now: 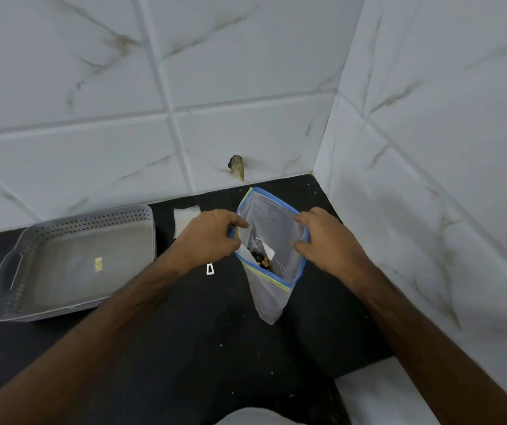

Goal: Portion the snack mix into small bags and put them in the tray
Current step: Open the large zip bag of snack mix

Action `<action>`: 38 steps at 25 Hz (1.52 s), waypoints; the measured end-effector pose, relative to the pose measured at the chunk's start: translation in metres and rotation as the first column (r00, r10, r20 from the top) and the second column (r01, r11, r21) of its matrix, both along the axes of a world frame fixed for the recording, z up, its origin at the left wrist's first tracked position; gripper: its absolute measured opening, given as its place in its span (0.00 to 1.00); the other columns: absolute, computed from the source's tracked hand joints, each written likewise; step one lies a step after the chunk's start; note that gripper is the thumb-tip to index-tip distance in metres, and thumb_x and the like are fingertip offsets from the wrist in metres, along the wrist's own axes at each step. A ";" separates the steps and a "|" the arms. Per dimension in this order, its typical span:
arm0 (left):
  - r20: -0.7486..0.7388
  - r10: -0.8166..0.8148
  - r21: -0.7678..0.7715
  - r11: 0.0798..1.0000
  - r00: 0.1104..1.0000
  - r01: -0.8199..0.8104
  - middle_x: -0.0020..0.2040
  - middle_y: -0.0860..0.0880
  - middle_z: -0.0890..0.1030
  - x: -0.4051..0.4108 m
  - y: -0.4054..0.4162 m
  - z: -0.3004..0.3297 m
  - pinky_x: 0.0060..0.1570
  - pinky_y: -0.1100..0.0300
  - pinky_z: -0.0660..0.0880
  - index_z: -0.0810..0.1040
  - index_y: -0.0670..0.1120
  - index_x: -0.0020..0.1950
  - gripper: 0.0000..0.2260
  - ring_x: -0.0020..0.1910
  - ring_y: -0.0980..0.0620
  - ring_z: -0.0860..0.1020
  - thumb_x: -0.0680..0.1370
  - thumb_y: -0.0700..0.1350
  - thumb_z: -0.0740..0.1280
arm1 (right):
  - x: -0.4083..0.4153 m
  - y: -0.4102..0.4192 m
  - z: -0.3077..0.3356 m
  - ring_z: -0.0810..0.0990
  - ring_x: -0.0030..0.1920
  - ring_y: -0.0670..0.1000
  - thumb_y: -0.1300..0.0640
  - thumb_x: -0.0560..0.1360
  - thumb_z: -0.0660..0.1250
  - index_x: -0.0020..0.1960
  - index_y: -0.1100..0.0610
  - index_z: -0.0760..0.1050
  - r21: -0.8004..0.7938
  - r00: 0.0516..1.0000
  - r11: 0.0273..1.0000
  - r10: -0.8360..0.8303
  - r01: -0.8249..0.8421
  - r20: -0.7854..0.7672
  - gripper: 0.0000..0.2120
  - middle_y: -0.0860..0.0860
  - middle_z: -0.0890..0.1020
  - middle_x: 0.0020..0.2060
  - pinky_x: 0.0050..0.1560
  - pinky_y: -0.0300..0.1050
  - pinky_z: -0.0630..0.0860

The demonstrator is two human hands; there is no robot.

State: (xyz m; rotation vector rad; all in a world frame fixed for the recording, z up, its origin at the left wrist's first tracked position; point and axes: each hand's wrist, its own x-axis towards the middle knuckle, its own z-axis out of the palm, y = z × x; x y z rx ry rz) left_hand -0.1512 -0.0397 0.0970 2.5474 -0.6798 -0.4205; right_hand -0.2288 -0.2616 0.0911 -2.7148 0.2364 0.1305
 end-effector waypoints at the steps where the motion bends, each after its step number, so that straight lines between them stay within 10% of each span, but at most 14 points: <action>1: -0.041 0.009 -0.057 0.998 0.999 -0.011 0.57 0.53 0.79 -0.001 0.003 -0.004 0.56 0.60 0.77 0.78 0.50 0.69 0.23 0.50 0.55 0.79 0.75 0.39 0.72 | -0.002 0.000 0.000 0.76 0.64 0.51 0.56 0.76 0.72 0.75 0.52 0.66 0.043 1.000 0.999 0.014 -0.013 -0.015 0.30 0.50 0.72 0.66 0.62 0.47 0.78; 5: -0.284 0.109 -0.336 0.919 0.953 -0.205 0.64 0.48 0.74 -0.016 0.009 -0.024 0.49 0.54 0.83 0.69 0.51 0.76 0.34 0.46 0.51 0.83 0.74 0.34 0.74 | -0.012 -0.005 -0.003 0.71 0.68 0.50 0.64 0.74 0.72 0.78 0.51 0.59 0.300 0.994 0.954 0.049 -0.019 -0.094 0.37 0.49 0.65 0.70 0.63 0.47 0.78; 12: -0.655 0.080 -0.646 0.456 0.751 -0.612 0.62 0.45 0.74 -0.052 0.000 -0.049 0.48 0.45 0.84 0.72 0.51 0.73 0.31 0.51 0.45 0.85 0.75 0.26 0.70 | -0.029 -0.006 -0.030 0.77 0.63 0.48 0.66 0.75 0.72 0.75 0.46 0.67 0.604 0.998 0.796 0.008 0.036 -0.070 0.33 0.46 0.71 0.69 0.54 0.44 0.83; 17: -0.356 0.296 -0.549 0.701 0.886 -0.455 0.59 0.47 0.74 -0.041 -0.010 -0.044 0.43 0.63 0.81 0.75 0.50 0.56 0.13 0.48 0.51 0.81 0.78 0.36 0.71 | -0.021 0.003 -0.024 0.76 0.60 0.46 0.63 0.76 0.70 0.68 0.48 0.72 0.477 0.999 0.878 0.035 -0.030 -0.001 0.23 0.46 0.71 0.63 0.54 0.42 0.81; 22: -0.042 0.280 -0.422 0.865 0.959 -0.271 0.56 0.48 0.72 0.031 -0.030 -0.027 0.52 0.48 0.80 0.69 0.48 0.56 0.14 0.48 0.48 0.80 0.76 0.41 0.71 | 0.041 0.009 -0.009 0.79 0.52 0.48 0.59 0.76 0.69 0.68 0.48 0.66 0.233 0.986 0.967 0.066 -0.102 0.156 0.24 0.50 0.74 0.60 0.51 0.50 0.80; 31: 0.120 0.209 -0.264 0.949 0.971 -0.172 0.48 0.47 0.85 0.076 -0.043 -0.023 0.51 0.53 0.80 0.80 0.48 0.56 0.07 0.46 0.50 0.83 0.79 0.47 0.70 | 0.105 0.025 -0.016 0.83 0.47 0.53 0.48 0.80 0.64 0.58 0.52 0.79 -0.113 0.967 0.990 0.106 -0.081 0.232 0.11 0.50 0.84 0.49 0.47 0.48 0.79; 38: -0.012 0.190 -0.321 0.929 0.982 -0.184 0.43 0.49 0.85 0.089 -0.033 -0.028 0.46 0.62 0.75 0.86 0.47 0.46 0.02 0.44 0.53 0.81 0.77 0.43 0.73 | 0.119 0.014 -0.013 0.81 0.37 0.50 0.49 0.78 0.69 0.46 0.53 0.84 0.463 0.998 0.885 0.052 -0.038 -0.019 0.09 0.54 0.84 0.37 0.40 0.48 0.77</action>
